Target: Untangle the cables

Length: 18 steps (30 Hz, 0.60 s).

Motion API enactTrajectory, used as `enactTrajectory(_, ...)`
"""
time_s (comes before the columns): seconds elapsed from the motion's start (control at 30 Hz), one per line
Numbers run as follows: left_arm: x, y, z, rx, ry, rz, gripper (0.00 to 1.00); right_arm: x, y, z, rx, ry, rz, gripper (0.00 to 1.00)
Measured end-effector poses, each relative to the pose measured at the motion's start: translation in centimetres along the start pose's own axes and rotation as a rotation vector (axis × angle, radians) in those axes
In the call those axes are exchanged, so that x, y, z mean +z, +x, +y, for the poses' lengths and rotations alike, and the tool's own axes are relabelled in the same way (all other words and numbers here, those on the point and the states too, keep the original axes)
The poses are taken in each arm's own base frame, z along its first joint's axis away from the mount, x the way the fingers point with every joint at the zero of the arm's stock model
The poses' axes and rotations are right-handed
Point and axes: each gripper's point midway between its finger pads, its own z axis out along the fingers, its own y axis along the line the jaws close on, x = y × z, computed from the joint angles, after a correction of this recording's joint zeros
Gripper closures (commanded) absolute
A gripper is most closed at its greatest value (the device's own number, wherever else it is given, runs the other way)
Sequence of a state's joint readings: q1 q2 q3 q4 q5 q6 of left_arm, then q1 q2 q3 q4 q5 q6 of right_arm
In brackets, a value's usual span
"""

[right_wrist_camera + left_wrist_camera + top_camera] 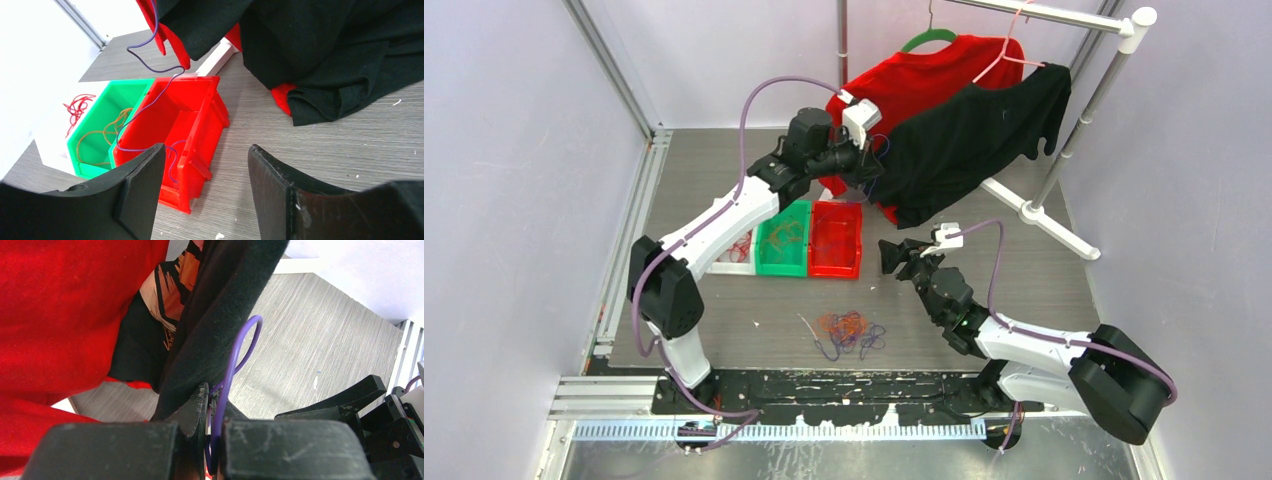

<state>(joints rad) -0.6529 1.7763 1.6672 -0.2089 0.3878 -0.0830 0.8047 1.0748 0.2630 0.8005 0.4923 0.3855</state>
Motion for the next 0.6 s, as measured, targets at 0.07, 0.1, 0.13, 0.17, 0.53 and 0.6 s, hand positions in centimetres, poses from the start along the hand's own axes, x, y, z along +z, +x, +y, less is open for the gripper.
enactTrajectory(0.07, 0.2, 0.2, 0.2, -0.013, -0.001, 0.002, 1.00, 0.0, 0.0, -0.3, -0.006, 0.008, 0.001, 0.34)
enactTrajectory(0.1, 0.2, 0.3, 0.5, -0.016, -0.006, -0.001, 1.00, 0.1, 0.0, -0.4, -0.009, 0.011, 0.001, 0.34)
enactTrajectory(0.13, 0.2, 0.4, 0.6, -0.016, -0.008, -0.003, 1.00, 0.1, 0.0, -0.5, -0.011, 0.014, 0.001, 0.34)
enactTrajectory(0.17, 0.2, 0.5, 0.9, -0.014, -0.012, -0.010, 1.00, 0.1, 0.0, -0.7, -0.014, 0.019, 0.000, 0.34)
enactTrajectory(0.53, -0.7, 10.9, 5.4, -0.044, -0.107, 0.163, 1.00, 0.2, -0.1, -1.4, -0.017, 0.039, -0.002, 0.34)
enactTrajectory(0.6, -0.8, 11.8, 5.6, -0.024, -0.107, 0.184, 1.00, 0.2, 0.1, -1.6, -0.018, 0.044, 0.001, 0.35)
